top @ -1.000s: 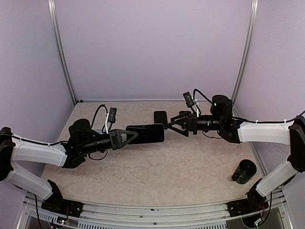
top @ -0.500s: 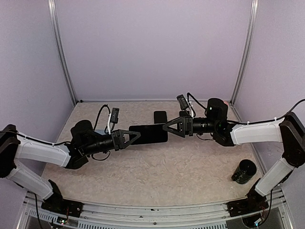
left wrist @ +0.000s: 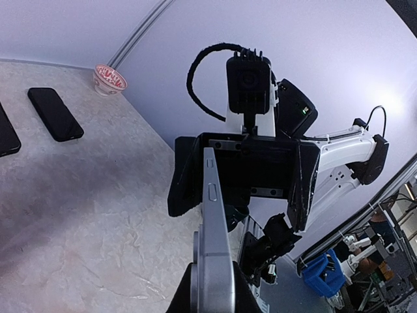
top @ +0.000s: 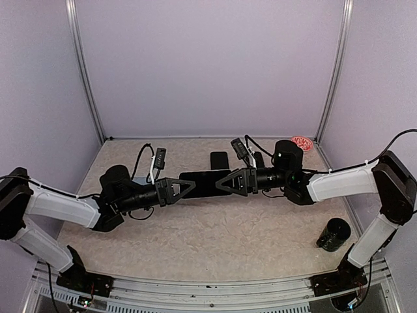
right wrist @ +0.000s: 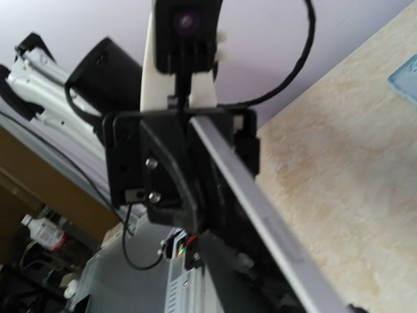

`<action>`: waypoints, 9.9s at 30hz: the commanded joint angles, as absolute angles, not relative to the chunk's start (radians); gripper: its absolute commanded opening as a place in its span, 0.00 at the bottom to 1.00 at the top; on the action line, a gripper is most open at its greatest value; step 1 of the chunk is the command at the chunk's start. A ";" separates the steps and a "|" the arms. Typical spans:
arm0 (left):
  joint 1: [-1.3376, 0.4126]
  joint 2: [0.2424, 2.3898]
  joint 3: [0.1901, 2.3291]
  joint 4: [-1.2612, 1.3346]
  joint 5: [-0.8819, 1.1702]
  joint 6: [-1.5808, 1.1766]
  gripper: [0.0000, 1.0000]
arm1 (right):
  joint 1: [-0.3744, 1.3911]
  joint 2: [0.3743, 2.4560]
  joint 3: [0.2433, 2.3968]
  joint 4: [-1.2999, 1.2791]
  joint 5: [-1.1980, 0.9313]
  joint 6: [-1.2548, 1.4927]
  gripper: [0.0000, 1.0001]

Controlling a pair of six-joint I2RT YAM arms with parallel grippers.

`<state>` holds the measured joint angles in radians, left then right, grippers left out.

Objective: Put the phone into the phone case
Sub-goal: Pass from the left arm to the right, then move the phone case to the center of the board, then install the phone on the phone case.

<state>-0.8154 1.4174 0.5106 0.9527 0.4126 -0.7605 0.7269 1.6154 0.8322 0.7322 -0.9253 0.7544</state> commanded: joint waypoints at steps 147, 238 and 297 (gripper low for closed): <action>-0.781 1.835 0.960 0.128 -0.092 -0.729 0.00 | 0.598 1.333 0.865 0.015 -0.486 0.365 0.00; -0.743 1.627 0.660 0.390 -0.076 -0.815 0.99 | 0.756 1.760 0.847 0.475 -0.451 1.123 0.00; -0.787 1.784 0.649 0.546 0.039 -0.878 0.99 | 0.799 2.072 0.996 0.627 -0.661 1.344 0.00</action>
<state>-0.7731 1.7592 0.6552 0.5316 0.0044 -0.8673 0.7918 2.0487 0.9646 0.5838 -0.6346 1.3334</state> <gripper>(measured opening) 0.989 0.055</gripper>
